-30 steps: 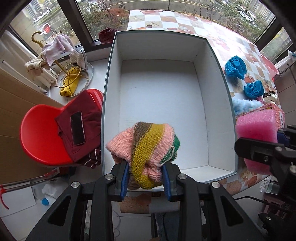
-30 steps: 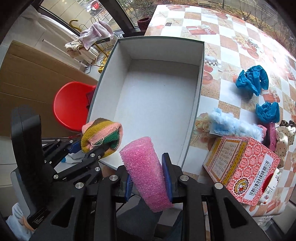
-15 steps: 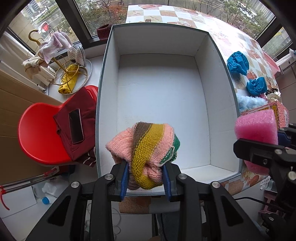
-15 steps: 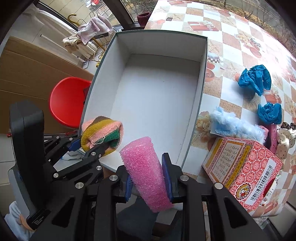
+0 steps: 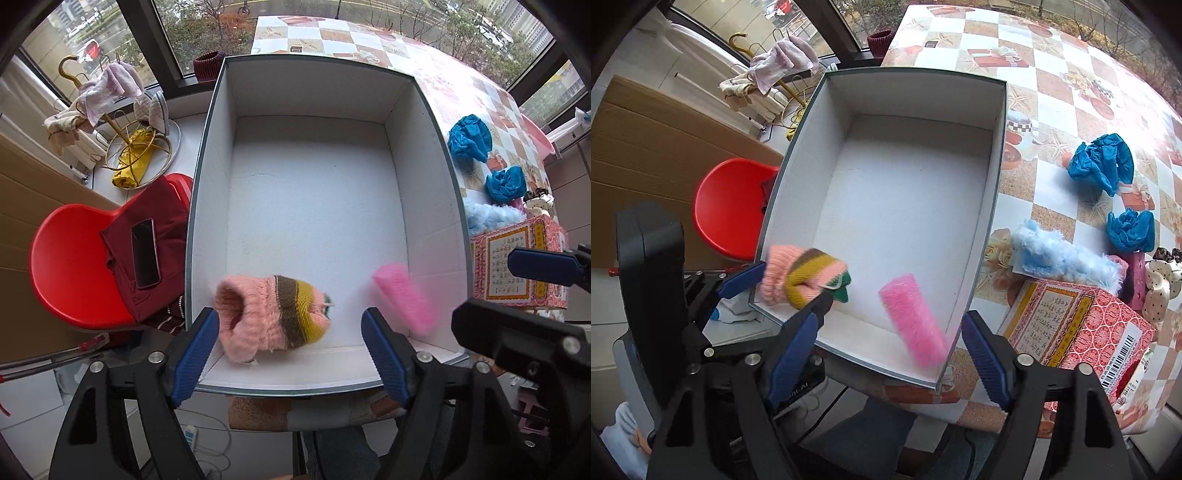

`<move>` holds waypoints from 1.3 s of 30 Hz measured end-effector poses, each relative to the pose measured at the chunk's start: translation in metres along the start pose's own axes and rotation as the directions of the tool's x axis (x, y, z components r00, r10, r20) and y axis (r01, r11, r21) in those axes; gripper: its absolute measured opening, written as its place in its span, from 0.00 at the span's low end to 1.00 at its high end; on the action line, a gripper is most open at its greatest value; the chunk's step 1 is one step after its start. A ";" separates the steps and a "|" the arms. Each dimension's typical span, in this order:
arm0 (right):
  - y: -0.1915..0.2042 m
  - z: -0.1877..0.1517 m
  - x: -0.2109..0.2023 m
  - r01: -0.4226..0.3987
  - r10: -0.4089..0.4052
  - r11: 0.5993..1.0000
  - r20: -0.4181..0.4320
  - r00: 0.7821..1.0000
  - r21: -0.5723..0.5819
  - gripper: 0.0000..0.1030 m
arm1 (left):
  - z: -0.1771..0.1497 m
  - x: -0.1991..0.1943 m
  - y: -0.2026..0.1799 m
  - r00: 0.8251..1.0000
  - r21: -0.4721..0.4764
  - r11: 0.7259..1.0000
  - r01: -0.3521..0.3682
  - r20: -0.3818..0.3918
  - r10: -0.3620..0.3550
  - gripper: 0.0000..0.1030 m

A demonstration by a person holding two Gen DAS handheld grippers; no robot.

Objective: Organize soft objects
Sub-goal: 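Return both tools to the pile of soft items, then grasp the blue cloth with the left tool while the right tool grasps the leopard scrunchie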

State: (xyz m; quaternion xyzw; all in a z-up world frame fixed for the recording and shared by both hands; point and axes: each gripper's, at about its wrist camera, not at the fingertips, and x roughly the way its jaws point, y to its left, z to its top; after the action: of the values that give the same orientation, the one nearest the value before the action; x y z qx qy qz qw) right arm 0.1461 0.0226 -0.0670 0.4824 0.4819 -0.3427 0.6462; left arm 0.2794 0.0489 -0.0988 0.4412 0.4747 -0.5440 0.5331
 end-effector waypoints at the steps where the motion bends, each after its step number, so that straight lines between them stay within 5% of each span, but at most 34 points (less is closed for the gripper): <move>1: -0.002 0.000 -0.003 0.001 -0.001 1.000 0.009 1.000 0.007 0.80 | 0.001 -0.001 -0.001 1.000 -0.004 1.000 0.007 0.003 -0.007 0.84; 7: -0.013 0.000 -0.025 0.019 -0.023 0.998 0.072 0.997 0.060 0.80 | 0.007 -0.007 -0.004 0.999 -0.006 0.999 0.045 0.001 -0.045 0.89; 10: -0.021 0.000 -0.044 0.005 -0.017 0.995 0.116 0.993 0.095 1.00 | 0.013 -0.012 -0.005 0.994 -0.007 0.994 0.112 -0.018 -0.112 0.89; 16: -0.055 -0.008 -0.094 -0.040 -0.008 0.978 0.228 0.974 0.206 1.00 | 0.035 -0.039 -0.023 0.986 0.060 0.984 0.168 -0.002 -0.168 0.89; 21: -0.117 -0.029 -0.126 -0.024 -0.083 0.930 0.274 0.958 0.367 1.00 | 0.063 -0.058 -0.062 0.986 0.171 0.972 0.163 0.020 -0.168 0.89; 31: -0.293 -0.092 -0.106 0.101 -0.225 0.740 0.104 0.969 0.665 1.00 | 0.130 -0.043 -0.174 0.993 0.297 0.947 0.120 -0.033 -0.116 0.89; 39: -0.386 -0.078 -0.067 0.111 -0.202 0.681 0.039 0.979 0.724 1.00 | 0.192 0.037 -0.251 0.988 0.310 0.950 0.049 -0.155 -0.001 0.89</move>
State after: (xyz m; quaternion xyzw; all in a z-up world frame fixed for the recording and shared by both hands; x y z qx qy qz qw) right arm -0.2473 -0.0204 -0.1215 0.6324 0.3109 -0.5850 0.4015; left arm 0.0317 -0.1511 -0.0926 0.5543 0.4275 -0.5835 0.4117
